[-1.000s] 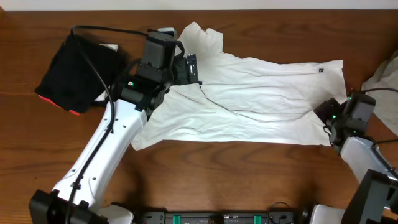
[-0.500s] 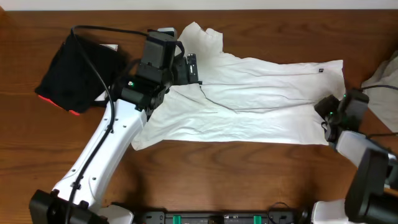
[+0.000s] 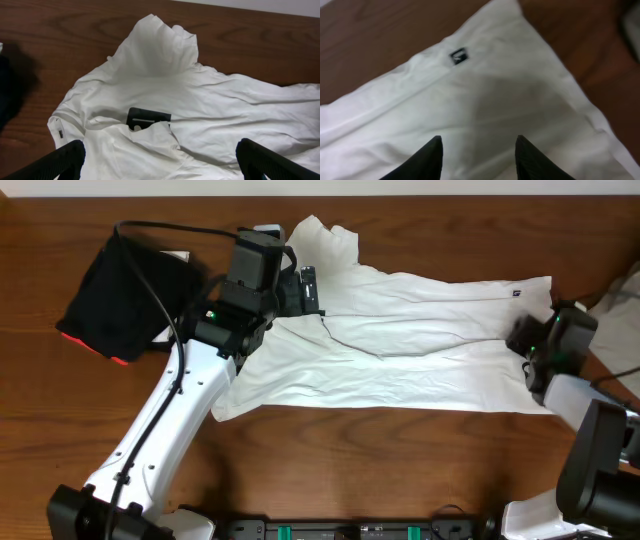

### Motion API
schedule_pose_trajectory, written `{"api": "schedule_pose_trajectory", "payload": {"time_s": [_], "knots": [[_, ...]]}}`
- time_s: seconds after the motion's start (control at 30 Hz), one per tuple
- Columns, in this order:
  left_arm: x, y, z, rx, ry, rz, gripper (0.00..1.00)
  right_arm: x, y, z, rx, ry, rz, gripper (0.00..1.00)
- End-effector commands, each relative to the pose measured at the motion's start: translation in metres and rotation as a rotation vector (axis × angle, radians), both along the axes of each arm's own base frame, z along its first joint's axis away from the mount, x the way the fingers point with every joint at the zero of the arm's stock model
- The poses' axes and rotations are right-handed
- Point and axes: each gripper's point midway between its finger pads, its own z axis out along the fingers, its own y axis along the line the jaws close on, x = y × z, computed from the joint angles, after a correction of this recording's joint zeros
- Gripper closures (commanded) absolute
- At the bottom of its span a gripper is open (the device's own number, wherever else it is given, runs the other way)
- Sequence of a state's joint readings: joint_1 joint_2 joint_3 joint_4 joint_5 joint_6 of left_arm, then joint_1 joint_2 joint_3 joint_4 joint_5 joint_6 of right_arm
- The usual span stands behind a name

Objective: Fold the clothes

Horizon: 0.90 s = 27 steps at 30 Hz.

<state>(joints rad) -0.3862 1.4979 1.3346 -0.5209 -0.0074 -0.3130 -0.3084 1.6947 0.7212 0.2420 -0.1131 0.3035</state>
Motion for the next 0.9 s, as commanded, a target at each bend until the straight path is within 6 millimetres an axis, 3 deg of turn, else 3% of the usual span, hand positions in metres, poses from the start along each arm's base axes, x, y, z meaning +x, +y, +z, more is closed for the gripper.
{"api": "schedule_pose_trajectory", "payload": {"time_s": [0.0,0.13,0.23,0.5,0.6,0.77,0.83,0.87], "knots": [[0.001,0.004,-0.003,0.018,0.003,0.008,0.02,0.020,0.023,0.029,0.025,-0.042,0.165,0.52],[0.001,0.004,-0.003,0.018,0.003,0.008,0.02,0.022,0.054,0.054,0.078,-0.016,0.322,0.53],[0.001,0.004,-0.003,0.018,0.003,0.008,0.02,0.015,0.082,0.060,0.078,0.049,0.414,0.56],[0.001,0.004,-0.003,0.018,0.003,0.008,0.02,-0.031,0.196,0.035,-0.028,0.225,0.862,0.72],[0.001,0.004,-0.003,0.018,0.003,0.008,0.02,-0.041,0.225,0.031,-0.155,0.229,1.010,0.71],[0.001,0.004,-0.003,0.018,0.003,0.008,0.02,-0.050,0.253,0.027,-0.384,0.201,1.237,0.72],[0.001,0.004,-0.003,0.018,0.003,0.008,0.02,-0.055,0.264,0.027,-0.414,0.186,1.297,0.83],[0.001,0.004,-0.003,0.018,0.003,0.008,0.02,-0.058,0.270,0.027,-0.418,0.183,1.316,0.95]]}}
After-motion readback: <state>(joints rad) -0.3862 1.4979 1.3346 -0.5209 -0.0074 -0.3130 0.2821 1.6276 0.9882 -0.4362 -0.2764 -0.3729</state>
